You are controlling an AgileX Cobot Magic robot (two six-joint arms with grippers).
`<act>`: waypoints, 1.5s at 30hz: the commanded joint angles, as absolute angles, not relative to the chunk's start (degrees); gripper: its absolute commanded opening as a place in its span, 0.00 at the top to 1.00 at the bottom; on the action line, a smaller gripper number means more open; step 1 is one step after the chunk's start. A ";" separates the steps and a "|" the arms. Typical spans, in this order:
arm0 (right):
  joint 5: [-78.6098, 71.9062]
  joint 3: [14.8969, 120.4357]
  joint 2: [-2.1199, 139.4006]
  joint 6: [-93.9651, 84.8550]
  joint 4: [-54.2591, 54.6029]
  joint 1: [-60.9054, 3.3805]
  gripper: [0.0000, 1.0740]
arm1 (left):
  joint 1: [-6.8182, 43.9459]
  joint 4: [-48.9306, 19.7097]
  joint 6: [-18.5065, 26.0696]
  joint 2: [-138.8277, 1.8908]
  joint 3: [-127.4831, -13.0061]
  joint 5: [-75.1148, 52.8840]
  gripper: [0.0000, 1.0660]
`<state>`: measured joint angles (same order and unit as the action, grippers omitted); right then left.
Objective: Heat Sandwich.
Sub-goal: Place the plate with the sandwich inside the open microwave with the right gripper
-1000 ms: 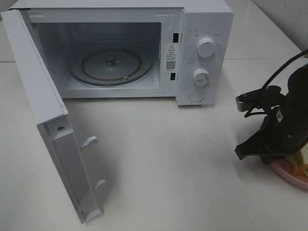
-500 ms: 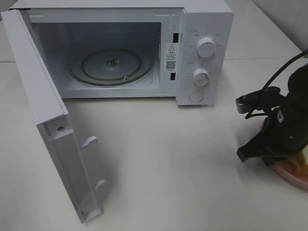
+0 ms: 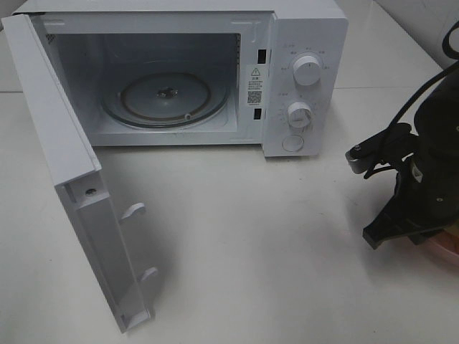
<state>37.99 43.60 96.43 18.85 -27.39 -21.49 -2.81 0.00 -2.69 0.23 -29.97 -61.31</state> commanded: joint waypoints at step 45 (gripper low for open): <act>52.60 39.88 72.08 6.19 -24.92 -46.52 1.00 | -2.75 0.00 -2.69 1.32 -29.91 -60.73 0.08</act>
